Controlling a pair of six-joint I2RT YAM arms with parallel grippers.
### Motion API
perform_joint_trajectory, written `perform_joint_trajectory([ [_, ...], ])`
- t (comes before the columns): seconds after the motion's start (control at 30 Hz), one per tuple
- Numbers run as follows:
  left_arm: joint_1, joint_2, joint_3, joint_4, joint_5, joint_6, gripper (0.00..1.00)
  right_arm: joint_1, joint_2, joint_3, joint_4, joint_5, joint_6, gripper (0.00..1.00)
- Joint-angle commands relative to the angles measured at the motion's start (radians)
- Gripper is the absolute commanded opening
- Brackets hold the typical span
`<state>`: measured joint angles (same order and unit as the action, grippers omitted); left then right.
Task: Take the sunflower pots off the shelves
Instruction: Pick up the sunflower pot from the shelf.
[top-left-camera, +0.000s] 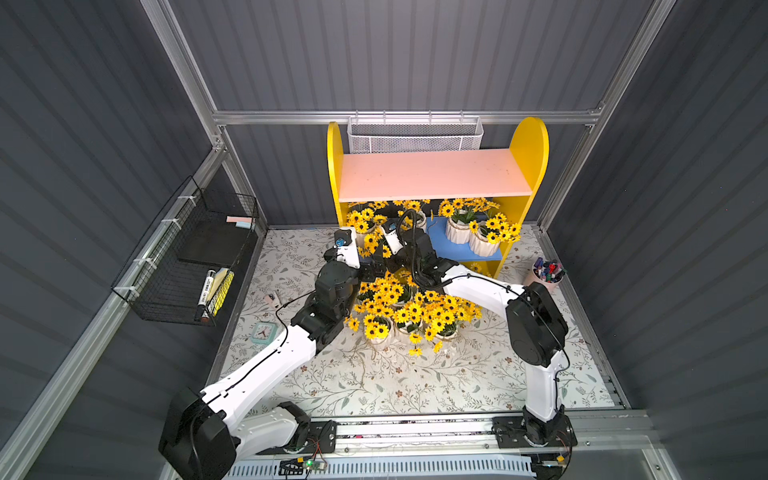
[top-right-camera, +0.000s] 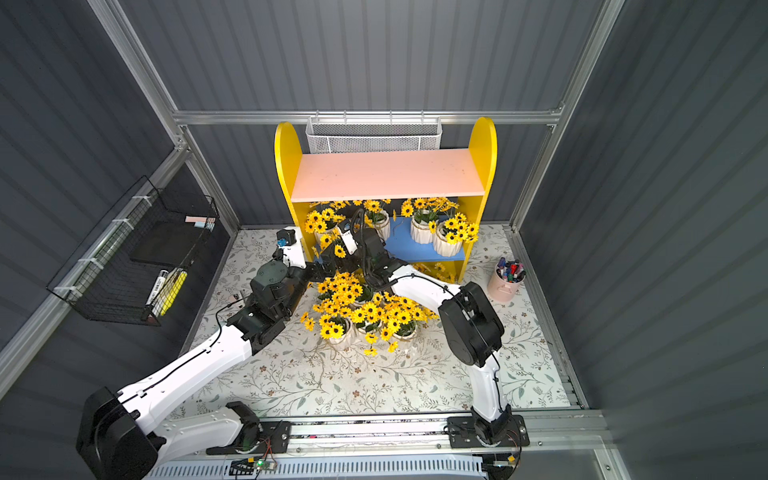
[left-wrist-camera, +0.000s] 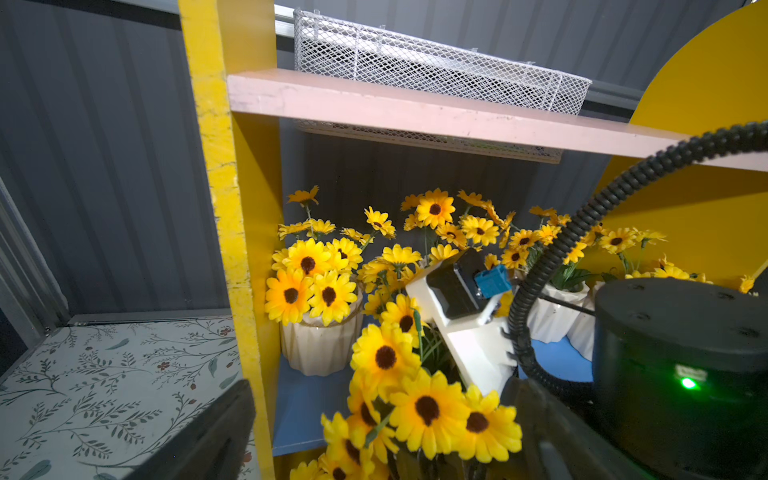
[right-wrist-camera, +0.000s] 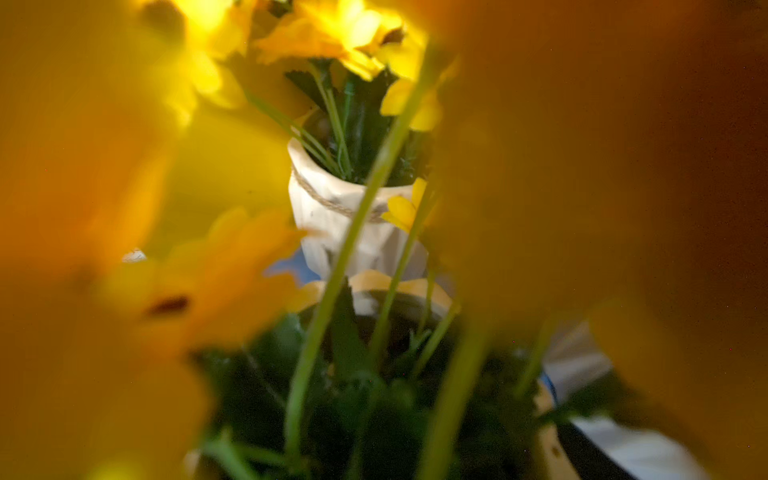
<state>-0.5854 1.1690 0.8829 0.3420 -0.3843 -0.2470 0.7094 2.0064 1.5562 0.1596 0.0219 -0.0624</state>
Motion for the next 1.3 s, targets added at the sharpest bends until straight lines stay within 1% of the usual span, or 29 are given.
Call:
perform_joint_trajectory([
  [0.0, 0.004, -0.032, -0.003, 0.026, 0.011, 0.005, 0.99, 0.002, -0.047, 0.051, -0.005, -0.005, -0.037, 0.00],
  [0.13, 0.004, -0.032, -0.005, 0.031, 0.011, 0.008, 0.99, 0.004, -0.063, 0.041, 0.009, -0.006, -0.036, 0.00],
  [0.37, 0.004, -0.034, -0.008, 0.035, 0.020, 0.010, 0.99, 0.004, -0.143, -0.011, 0.060, 0.041, -0.044, 0.00],
  [0.63, 0.004, -0.035, -0.010, 0.039, 0.025, 0.010, 0.99, 0.005, -0.247, -0.073, 0.039, -0.007, -0.008, 0.00],
  [0.7, 0.005, -0.034, -0.009, 0.041, 0.028, 0.011, 0.99, 0.000, -0.236, -0.071, 0.034, 0.010, -0.010, 0.00],
  [0.87, 0.004, -0.029, -0.010, 0.041, 0.030, 0.009, 0.99, -0.012, -0.199, -0.049, 0.029, -0.005, -0.023, 0.00],
  [0.97, 0.004, -0.034, -0.010, 0.042, 0.028, 0.010, 1.00, -0.010, -0.227, -0.040, 0.023, -0.030, -0.010, 0.00],
  [1.1, 0.004, -0.040, -0.010, 0.043, 0.023, 0.016, 0.99, 0.002, -0.272, -0.003, -0.030, -0.044, -0.018, 0.00],
  [1.27, 0.004, -0.050, -0.010, 0.043, 0.019, 0.017, 0.99, 0.006, -0.348, -0.023, -0.066, -0.076, 0.017, 0.00],
])
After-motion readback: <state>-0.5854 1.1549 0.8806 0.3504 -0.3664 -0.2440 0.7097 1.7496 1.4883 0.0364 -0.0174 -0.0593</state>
